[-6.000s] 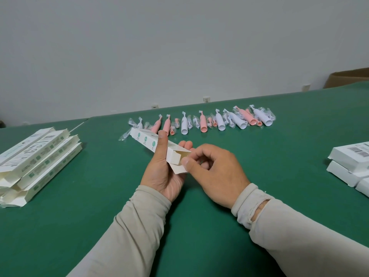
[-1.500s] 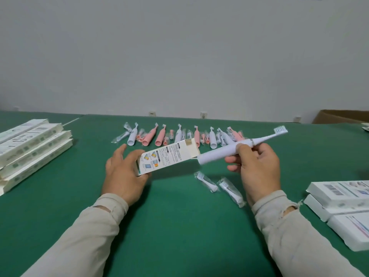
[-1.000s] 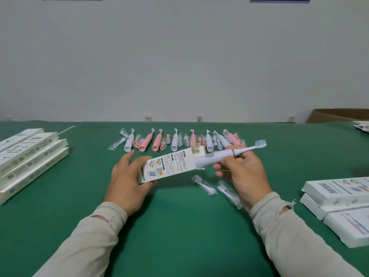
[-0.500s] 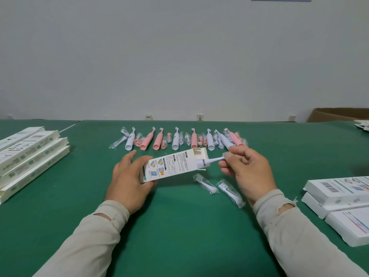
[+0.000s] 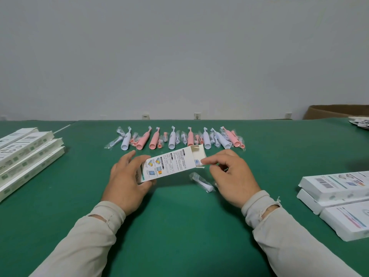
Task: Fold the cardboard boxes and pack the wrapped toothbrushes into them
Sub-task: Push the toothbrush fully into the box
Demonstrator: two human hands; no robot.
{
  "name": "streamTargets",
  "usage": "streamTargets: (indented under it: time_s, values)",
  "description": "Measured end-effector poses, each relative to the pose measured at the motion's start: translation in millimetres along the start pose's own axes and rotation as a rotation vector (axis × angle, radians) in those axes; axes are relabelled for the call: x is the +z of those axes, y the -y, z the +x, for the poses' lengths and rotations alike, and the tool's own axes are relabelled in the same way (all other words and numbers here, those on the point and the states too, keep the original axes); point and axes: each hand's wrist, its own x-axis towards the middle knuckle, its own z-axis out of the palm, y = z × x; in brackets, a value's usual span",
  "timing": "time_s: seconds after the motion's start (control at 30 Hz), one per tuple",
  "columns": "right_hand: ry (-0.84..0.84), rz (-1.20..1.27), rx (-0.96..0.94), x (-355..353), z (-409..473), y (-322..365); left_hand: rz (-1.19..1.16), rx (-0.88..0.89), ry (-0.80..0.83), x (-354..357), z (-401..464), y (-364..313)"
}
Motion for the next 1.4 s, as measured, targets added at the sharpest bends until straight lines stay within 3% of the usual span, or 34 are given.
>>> streamTargets:
  time_s: [0.4, 0.53, 0.6, 0.7, 0.87, 1.03, 1.13, 1.23, 1.33, 1.4]
  values:
    - [0.191, -0.049, -0.005, -1, 2, -5, -0.002, 0.044, 0.013, 2, 1, 2]
    - [-0.093, -0.081, 0.049, -20, 11, -11, 0.025, 0.027, 0.003, 1, 3, 3]
    - [-0.15, -0.27, 0.181, -36, 15, -18, 0.045, 0.026, 0.003, 1, 3, 4]
    - [0.022, -0.515, 0.348, -50, 17, -29, 0.053, 0.027, 0.003, 1, 4, 4]
    - [0.314, -0.585, 0.377, -33, 8, -18, 0.052, 0.028, 0.012, 2, 4, 3]
    - [0.407, -0.761, 0.423, -34, 8, -8, 0.044, 0.026, 0.01, 2, 3, 4]
    - [0.237, -0.579, 0.375, -38, 9, -11, 0.035, 0.035, 0.004, 2, 3, 5]
    - [-0.019, -0.109, 0.256, -42, 12, -9, 0.038, 0.033, -0.002, 2, 2, 5]
    - [-0.074, 0.297, 0.104, -30, 9, 3, 0.039, 0.042, 0.013, 2, 3, 4]
    - [-0.117, 0.339, 0.032, -15, 5, 8, 0.044, 0.05, 0.021, 2, 3, 3]
